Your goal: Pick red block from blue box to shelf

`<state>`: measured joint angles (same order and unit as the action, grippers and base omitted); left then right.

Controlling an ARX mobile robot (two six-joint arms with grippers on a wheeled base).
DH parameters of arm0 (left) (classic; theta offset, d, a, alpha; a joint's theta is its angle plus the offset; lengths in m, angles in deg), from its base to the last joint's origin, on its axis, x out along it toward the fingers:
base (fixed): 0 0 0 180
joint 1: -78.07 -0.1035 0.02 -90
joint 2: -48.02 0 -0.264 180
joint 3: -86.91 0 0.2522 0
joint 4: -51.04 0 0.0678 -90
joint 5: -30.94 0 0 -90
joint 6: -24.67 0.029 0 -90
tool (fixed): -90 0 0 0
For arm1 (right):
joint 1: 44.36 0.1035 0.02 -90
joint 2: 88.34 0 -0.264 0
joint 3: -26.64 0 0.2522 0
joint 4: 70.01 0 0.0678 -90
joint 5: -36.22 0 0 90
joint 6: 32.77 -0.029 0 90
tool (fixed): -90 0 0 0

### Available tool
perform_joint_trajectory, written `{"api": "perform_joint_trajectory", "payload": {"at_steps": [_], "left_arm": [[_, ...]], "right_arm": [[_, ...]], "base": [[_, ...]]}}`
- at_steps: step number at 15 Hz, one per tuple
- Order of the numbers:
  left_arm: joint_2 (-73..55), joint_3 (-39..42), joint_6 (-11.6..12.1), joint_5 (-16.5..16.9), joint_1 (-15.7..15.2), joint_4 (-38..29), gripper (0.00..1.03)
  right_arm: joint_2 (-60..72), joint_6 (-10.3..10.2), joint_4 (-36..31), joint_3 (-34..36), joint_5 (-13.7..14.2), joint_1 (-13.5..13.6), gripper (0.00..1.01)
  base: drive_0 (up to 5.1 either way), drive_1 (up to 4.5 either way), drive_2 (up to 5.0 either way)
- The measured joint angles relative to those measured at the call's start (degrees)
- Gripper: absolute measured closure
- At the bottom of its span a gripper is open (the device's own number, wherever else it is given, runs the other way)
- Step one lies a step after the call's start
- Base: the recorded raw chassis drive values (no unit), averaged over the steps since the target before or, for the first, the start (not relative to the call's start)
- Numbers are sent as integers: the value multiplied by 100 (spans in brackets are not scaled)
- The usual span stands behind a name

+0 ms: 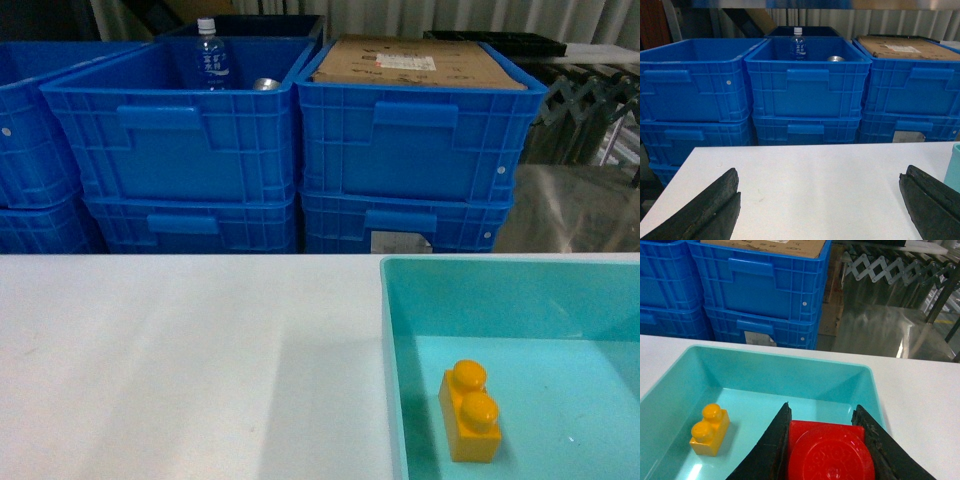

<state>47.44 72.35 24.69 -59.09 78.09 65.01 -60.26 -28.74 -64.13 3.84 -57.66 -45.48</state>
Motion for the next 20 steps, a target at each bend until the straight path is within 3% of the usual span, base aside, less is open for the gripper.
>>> {"api": "perform_joint_trajectory", "payload": {"at_steps": [20], "left_arm": [[0, 0, 0, 0, -4, -2, 5]], "right_arm": [[7, 11, 9, 2, 2, 0, 72]], "base": [[0, 0, 0]]}}
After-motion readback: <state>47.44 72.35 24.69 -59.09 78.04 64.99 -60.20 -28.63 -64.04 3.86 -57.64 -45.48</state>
